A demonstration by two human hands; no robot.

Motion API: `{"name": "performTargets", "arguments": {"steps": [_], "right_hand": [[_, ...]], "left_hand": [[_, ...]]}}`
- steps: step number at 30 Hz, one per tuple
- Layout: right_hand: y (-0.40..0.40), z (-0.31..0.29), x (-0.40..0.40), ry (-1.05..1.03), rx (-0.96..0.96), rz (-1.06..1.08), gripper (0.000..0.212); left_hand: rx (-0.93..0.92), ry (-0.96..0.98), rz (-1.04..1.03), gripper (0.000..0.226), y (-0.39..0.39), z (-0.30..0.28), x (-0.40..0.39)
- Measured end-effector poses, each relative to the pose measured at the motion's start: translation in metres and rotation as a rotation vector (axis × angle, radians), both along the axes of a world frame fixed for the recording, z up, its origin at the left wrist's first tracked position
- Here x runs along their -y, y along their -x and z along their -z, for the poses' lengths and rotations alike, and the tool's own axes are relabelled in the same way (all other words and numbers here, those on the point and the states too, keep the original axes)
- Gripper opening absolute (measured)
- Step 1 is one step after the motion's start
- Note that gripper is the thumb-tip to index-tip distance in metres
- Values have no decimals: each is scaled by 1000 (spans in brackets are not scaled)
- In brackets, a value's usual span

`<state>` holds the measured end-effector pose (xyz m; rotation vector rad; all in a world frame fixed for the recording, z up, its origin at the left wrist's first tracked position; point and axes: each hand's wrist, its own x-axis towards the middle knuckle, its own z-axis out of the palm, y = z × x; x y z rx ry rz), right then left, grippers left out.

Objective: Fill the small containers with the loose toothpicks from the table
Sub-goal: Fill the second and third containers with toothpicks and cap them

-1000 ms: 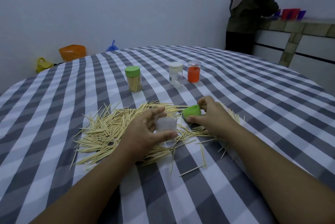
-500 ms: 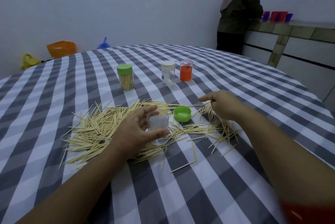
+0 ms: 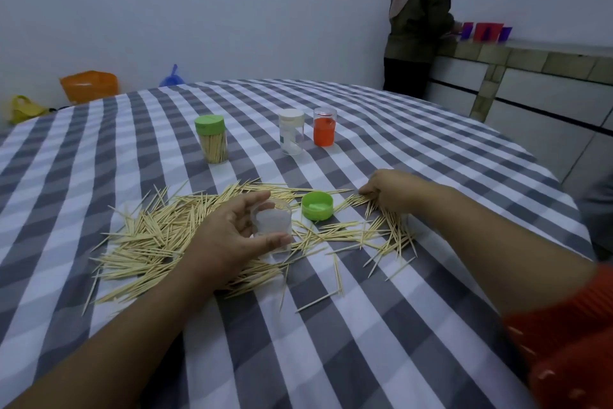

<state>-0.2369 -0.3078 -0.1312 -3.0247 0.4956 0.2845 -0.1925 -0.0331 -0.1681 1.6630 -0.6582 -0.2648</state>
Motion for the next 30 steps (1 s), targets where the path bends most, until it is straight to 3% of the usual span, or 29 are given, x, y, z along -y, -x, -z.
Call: {"name": "performTargets", "arguments": {"steps": [7, 19, 23, 27, 30], "right_hand": [[15, -6, -2, -174, 53, 20, 45], [26, -11, -16, -201, -133, -58, 41], [18, 6, -15, -18, -5, -79, 32], [8, 16, -22, 261, -91, -98, 32], [10, 20, -24, 398, 11, -182, 24]], "left_hand": [[1, -4, 6, 79, 1, 0, 0], [18, -10, -2, 85, 2, 0, 0], [19, -7, -3, 82, 4, -1, 0], [16, -1, -4, 81, 5, -1, 1], [18, -5, -8, 82, 5, -1, 0]]}}
